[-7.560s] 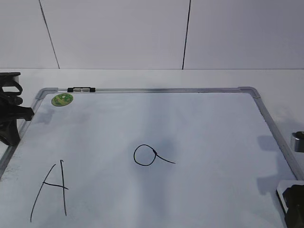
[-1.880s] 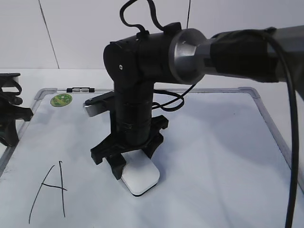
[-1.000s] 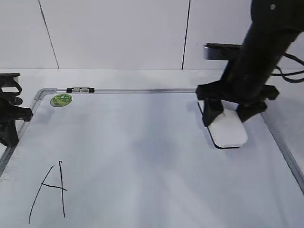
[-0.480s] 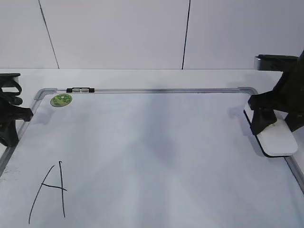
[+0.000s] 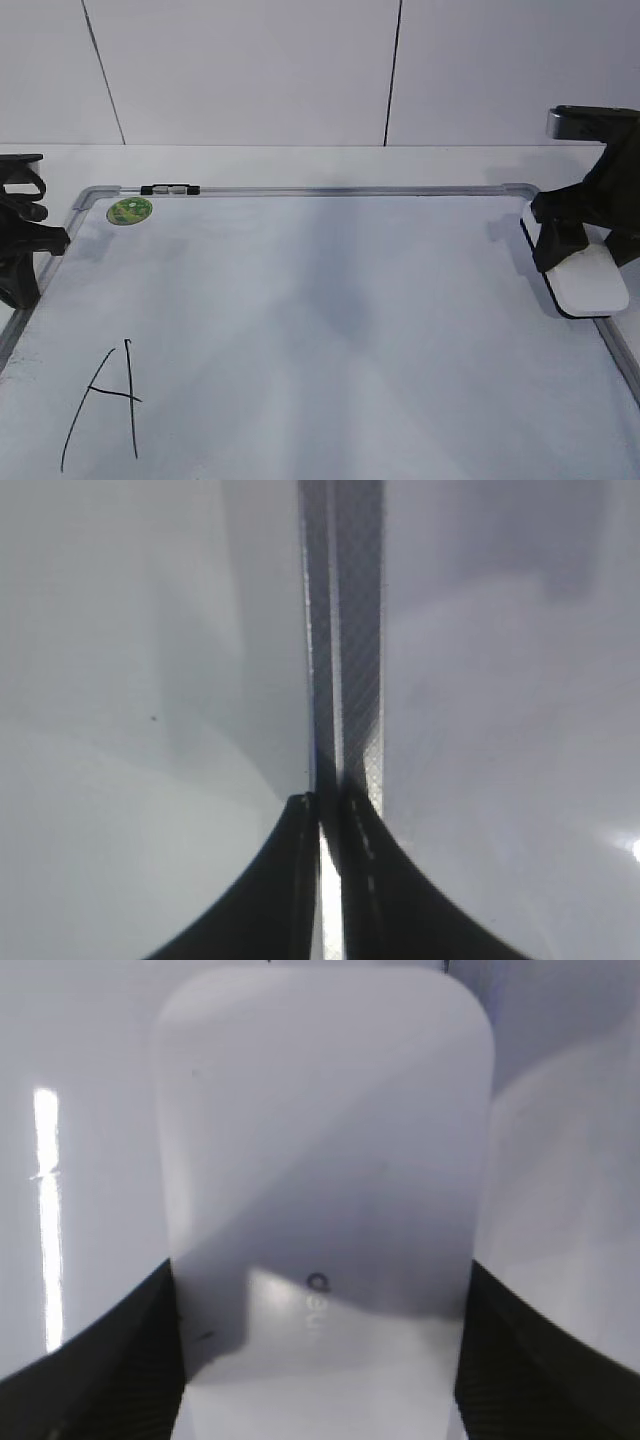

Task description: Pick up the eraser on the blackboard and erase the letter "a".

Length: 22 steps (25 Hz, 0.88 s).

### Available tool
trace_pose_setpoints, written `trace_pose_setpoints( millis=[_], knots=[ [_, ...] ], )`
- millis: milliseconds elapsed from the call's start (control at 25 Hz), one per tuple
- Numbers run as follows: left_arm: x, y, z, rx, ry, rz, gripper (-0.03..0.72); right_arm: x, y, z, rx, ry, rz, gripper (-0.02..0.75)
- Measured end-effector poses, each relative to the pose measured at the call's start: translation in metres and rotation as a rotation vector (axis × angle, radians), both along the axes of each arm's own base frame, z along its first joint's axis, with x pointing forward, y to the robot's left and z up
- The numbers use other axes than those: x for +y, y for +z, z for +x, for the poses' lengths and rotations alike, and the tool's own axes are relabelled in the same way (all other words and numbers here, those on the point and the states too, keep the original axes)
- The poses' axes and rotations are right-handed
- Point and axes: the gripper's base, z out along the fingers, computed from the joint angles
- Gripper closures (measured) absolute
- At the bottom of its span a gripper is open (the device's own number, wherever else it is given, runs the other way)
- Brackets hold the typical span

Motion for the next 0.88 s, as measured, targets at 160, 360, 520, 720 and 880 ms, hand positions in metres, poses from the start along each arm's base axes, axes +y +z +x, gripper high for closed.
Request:
trace_pose_setpoints(
  millis=[160, 360, 520, 720, 880],
  knots=[
    [0.0, 0.0, 0.0, 0.0, 0.0, 0.0, 0.664, 0.0, 0.0, 0.0, -0.002, 0.002, 0.0, 0.197],
    [0.0, 0.0, 0.0, 0.0, 0.0, 0.0, 0.664, 0.002, -0.013, 0.003, 0.035, -0.001, 0.012, 0.197],
    [0.0, 0.0, 0.0, 0.0, 0.0, 0.0, 0.663, 0.002, -0.021, 0.005, 0.057, 0.002, 0.014, 0.197],
    [0.0, 0.0, 0.0, 0.0, 0.0, 0.0, 0.662, 0.002, -0.034, 0.008, 0.093, 0.012, 0.01, 0.197],
    [0.0, 0.0, 0.0, 0.0, 0.0, 0.0, 0.662, 0.002, -0.036, 0.008, 0.098, 0.016, 0.009, 0.197]
  ],
)
